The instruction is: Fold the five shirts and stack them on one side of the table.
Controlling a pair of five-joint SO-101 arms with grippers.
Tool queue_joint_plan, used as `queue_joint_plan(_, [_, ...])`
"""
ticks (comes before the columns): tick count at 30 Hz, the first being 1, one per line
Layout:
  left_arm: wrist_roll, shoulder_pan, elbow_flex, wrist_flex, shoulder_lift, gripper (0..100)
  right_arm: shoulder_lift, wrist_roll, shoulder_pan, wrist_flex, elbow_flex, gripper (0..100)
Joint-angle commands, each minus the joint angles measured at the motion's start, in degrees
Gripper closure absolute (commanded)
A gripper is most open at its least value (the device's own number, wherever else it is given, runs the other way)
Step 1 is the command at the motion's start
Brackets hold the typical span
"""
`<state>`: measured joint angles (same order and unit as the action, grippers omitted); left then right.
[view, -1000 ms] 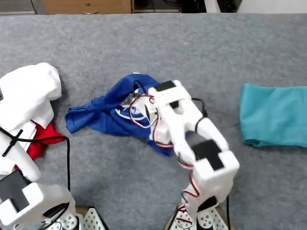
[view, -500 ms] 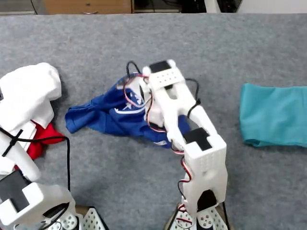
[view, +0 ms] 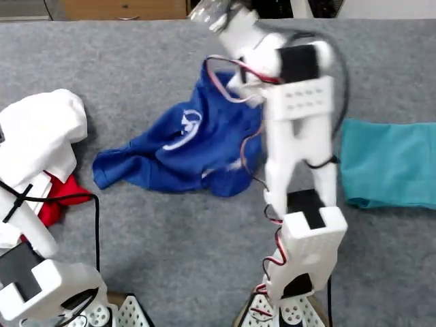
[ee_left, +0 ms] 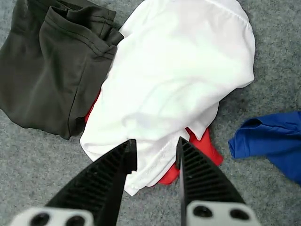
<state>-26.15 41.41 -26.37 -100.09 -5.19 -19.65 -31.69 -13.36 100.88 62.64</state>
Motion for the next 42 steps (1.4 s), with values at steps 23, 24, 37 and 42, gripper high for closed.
queue_joint_plan(23, [-0.35,-1.93,6.15,-0.18,-2.59,85,-12.79,0.44,23.87,-8.97,10.68,79.7])
queue_joint_plan(24, [-0.35,-1.93,6.07,-0.18,-2.59,85,-12.26,0.18,23.87,-8.26,11.21,79.5])
queue_joint_plan(37, [-0.09,8.62,5.71,0.26,-2.59,85,-6.37,0.44,13.58,1.58,9.98,79.6])
queue_joint_plan(42, [-0.09,18.9,5.8,7.74,-2.33,85,-4.35,1.14,2.15,1.49,-1.27,79.6])
